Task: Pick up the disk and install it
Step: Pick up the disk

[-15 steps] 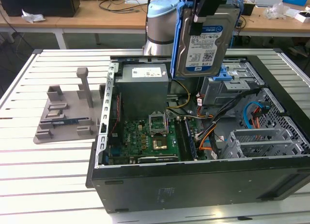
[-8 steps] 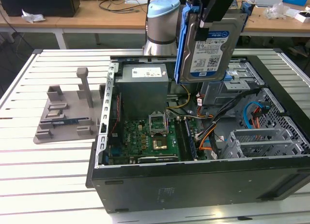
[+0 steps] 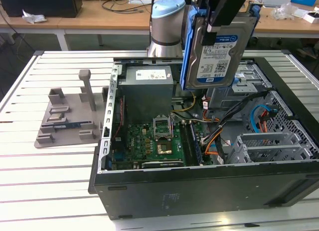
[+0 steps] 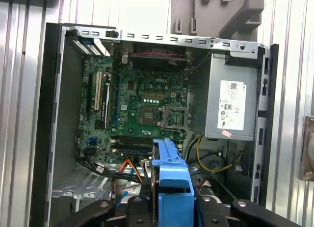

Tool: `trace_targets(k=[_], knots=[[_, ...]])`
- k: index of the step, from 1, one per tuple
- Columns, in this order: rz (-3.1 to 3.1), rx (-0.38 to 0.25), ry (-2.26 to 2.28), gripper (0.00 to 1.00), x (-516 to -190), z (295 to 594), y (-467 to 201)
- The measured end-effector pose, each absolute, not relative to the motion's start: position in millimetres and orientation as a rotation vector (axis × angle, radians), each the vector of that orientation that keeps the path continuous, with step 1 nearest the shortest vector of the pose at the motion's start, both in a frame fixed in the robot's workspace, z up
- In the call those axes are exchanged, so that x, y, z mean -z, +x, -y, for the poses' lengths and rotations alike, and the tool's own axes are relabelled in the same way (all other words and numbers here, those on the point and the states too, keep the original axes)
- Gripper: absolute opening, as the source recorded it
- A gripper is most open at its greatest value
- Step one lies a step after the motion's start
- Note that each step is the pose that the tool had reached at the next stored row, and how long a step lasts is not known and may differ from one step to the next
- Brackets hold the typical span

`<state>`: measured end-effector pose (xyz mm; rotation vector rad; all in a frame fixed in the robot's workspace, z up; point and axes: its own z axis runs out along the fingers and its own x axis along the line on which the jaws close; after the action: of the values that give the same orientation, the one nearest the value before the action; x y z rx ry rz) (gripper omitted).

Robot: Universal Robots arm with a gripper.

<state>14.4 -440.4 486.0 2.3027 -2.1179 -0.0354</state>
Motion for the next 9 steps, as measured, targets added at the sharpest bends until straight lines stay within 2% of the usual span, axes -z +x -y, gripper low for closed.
trace_targets(k=[9], knots=[[2.118,0.035,2.303,0.37,-484.9,457.0,14.4]])
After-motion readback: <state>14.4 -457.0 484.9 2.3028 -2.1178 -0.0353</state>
